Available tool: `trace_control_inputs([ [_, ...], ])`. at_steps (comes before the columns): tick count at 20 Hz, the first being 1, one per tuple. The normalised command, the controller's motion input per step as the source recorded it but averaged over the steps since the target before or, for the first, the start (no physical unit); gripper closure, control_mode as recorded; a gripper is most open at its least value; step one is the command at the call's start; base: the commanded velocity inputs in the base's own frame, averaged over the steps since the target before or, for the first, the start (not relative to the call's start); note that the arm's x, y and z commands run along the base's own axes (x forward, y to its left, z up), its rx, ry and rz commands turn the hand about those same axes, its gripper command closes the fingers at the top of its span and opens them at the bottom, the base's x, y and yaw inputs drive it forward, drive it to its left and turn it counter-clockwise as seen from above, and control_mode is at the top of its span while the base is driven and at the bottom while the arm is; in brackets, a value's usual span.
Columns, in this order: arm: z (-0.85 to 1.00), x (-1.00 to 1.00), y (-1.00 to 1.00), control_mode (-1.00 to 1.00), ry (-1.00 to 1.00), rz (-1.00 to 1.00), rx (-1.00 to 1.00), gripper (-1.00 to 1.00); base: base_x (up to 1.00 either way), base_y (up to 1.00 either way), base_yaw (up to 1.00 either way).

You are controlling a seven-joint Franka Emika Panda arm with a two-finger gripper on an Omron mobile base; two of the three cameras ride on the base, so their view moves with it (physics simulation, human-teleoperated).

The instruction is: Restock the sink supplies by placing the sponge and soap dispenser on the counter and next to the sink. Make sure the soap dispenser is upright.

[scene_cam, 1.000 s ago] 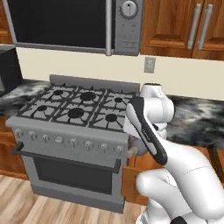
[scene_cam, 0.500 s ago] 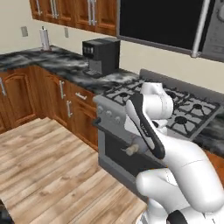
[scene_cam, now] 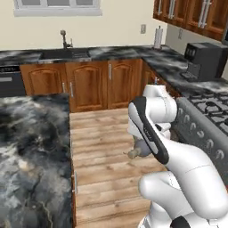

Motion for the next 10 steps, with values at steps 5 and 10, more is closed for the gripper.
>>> trace_control_inputs([
  [5, 0.00, 0.00, 0.00, 1.00, 0.00, 0.00, 0.00, 1.00, 0.00, -0.08, 0.76],
  [10, 0.00, 0.00, 0.00, 1.00, 0.00, 0.00, 0.00, 1.00, 0.12, -0.15, 0.58],
])
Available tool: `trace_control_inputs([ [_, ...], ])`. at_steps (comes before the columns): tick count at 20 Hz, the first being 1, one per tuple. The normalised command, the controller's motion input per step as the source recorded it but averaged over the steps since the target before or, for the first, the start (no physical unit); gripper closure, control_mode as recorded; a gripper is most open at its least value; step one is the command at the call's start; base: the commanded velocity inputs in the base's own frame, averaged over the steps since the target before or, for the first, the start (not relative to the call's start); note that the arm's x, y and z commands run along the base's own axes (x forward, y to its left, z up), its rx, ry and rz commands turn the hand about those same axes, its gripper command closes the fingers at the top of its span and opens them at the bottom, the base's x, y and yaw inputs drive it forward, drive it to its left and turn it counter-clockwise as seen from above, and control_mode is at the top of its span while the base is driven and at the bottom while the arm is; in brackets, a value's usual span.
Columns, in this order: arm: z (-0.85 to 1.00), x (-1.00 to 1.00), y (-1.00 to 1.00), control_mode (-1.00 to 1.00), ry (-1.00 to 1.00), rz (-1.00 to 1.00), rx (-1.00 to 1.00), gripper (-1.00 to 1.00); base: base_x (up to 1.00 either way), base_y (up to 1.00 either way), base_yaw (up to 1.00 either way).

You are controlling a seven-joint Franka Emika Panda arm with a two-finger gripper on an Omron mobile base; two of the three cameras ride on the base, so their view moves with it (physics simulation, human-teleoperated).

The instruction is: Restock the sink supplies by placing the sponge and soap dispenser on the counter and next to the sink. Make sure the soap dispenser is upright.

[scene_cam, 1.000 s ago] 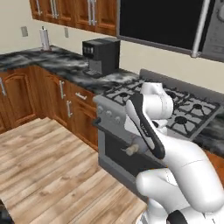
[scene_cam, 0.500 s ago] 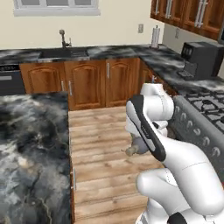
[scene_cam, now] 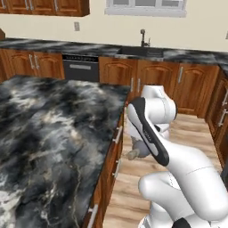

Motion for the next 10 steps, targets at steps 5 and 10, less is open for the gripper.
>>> trace_control_inputs([
  [5, 0.00, 0.00, 0.00, 1.00, 0.00, 0.00, 0.00, 1.00, 0.25, -0.03, 0.49],
  [10, 0.00, 0.00, 0.00, 1.00, 0.00, 0.00, 0.00, 1.00, 0.90, -0.52, 0.09],
])
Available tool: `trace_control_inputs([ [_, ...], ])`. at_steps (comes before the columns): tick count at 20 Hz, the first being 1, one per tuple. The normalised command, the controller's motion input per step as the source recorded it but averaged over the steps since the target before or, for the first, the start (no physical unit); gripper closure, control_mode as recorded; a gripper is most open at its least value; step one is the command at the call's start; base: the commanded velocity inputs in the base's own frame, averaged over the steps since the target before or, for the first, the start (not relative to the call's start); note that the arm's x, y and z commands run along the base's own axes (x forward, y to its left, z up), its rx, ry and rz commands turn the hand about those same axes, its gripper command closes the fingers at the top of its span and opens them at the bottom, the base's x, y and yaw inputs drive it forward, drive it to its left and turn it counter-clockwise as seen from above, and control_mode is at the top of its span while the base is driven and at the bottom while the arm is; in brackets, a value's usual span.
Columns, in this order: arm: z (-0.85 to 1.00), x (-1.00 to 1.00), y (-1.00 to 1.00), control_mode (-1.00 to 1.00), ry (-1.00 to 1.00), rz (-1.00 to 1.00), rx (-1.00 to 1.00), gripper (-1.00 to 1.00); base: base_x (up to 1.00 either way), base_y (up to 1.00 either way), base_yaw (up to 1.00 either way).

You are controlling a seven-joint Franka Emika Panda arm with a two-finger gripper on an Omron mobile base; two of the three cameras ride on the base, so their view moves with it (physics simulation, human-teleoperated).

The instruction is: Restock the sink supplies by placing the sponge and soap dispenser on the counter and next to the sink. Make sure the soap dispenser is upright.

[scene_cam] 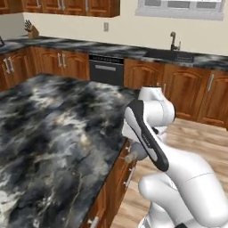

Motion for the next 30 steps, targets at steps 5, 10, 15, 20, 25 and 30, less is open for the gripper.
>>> trace_control_inputs([
  [5, 0.00, 0.00, 0.00, 1.00, 0.00, 0.00, 0.00, 1.00, 0.88, -0.26, -0.34],
  [10, 0.00, 0.00, 0.00, 1.00, 0.00, 0.00, 0.00, 1.00, 0.88, 0.00, -0.41],
  [15, 0.00, 0.00, 0.00, 1.00, 0.00, 0.00, 0.00, 1.00, 1.00, -0.27, -0.35],
  [20, 0.00, 0.00, 0.00, 1.00, 0.00, 0.00, 0.00, 1.00, 1.00, -0.44, -0.33],
  [25, 0.00, 0.00, 0.00, 1.00, 0.00, 0.00, 0.00, 1.00, 1.00, -0.30, -0.29],
  [30, 0.00, 0.00, 0.00, 1.00, 0.00, 0.00, 0.00, 1.00, 1.00, -0.38, -0.25],
])
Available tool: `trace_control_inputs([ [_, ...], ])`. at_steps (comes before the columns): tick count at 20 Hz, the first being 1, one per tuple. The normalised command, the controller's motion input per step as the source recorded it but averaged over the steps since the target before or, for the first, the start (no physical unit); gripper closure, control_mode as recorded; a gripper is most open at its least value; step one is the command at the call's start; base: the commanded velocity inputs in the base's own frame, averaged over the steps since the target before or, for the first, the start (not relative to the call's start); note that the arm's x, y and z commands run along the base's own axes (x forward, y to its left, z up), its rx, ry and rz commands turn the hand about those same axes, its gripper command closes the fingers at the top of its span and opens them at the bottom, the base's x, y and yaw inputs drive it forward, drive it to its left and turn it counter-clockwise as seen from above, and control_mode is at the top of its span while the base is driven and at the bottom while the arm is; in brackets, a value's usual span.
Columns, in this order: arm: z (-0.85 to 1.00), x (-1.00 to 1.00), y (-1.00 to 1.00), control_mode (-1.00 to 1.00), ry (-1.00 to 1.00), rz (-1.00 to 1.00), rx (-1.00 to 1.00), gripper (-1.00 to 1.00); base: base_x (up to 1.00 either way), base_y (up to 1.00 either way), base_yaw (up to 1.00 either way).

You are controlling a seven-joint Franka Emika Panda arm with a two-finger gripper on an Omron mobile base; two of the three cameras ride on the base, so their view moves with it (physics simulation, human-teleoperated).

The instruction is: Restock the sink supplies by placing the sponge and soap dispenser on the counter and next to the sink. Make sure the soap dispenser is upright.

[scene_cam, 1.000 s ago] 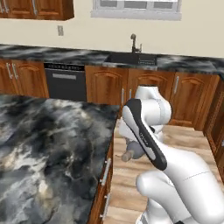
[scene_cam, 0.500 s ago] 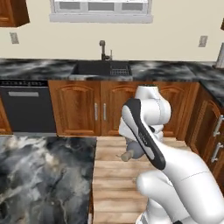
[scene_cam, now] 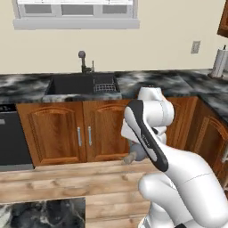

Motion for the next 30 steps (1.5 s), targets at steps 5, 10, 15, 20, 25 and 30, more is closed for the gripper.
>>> trace_control_inputs([
  [5, 0.00, 0.00, 0.00, 1.00, 0.00, 0.00, 0.00, 1.00, 1.00, -0.34, -0.20],
  [10, 0.00, 0.00, 0.00, 1.00, 0.00, 0.00, 0.00, 1.00, 1.00, -0.43, -0.17],
  [15, 0.00, 0.00, 0.00, 1.00, 0.00, 0.00, 0.00, 1.00, 0.99, -0.54, -0.10],
  [20, 0.00, 0.00, 0.00, 1.00, 0.00, 0.00, 0.00, 1.00, 0.53, -0.16, -0.03],
  [25, 0.00, 0.34, 0.10, -1.00, 0.07, -0.03, 0.01, 1.00, 0.05, 0.01, 0.00],
  [30, 0.02, 1.00, 0.23, -1.00, 0.25, -0.13, 0.15, 1.00, 0.00, 0.00, 0.00],
])
